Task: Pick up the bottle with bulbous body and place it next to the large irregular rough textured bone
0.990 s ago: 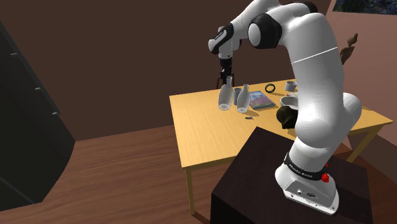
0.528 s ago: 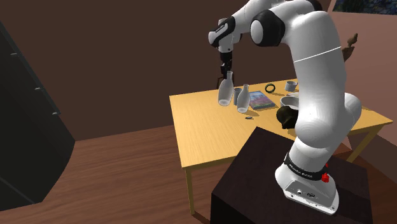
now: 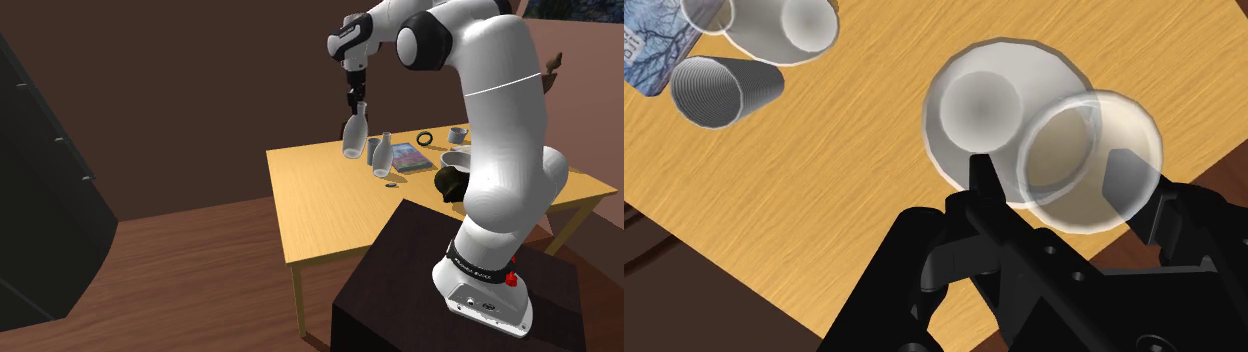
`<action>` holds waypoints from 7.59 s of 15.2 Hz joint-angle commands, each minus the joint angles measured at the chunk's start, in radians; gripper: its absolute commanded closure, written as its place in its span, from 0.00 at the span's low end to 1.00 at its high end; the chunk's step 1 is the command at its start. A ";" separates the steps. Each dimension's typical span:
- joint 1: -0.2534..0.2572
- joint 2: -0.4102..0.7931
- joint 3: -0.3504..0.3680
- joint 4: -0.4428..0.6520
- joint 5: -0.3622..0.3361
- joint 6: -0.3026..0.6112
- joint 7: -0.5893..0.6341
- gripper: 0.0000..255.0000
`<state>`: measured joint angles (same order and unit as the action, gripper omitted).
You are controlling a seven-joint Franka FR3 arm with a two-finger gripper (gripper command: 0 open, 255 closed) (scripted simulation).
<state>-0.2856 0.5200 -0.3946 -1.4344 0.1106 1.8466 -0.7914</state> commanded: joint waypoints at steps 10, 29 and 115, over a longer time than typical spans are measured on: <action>-0.006 -0.025 -0.007 0.112 -0.010 -0.135 -0.001 1.00; -0.086 -0.219 -0.081 -0.064 -0.072 -0.132 -0.165 1.00; -0.358 0.075 -0.067 -0.526 0.121 0.612 -0.548 0.00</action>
<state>-0.6433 0.5946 -0.4618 -1.9606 0.2316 2.4585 -1.3398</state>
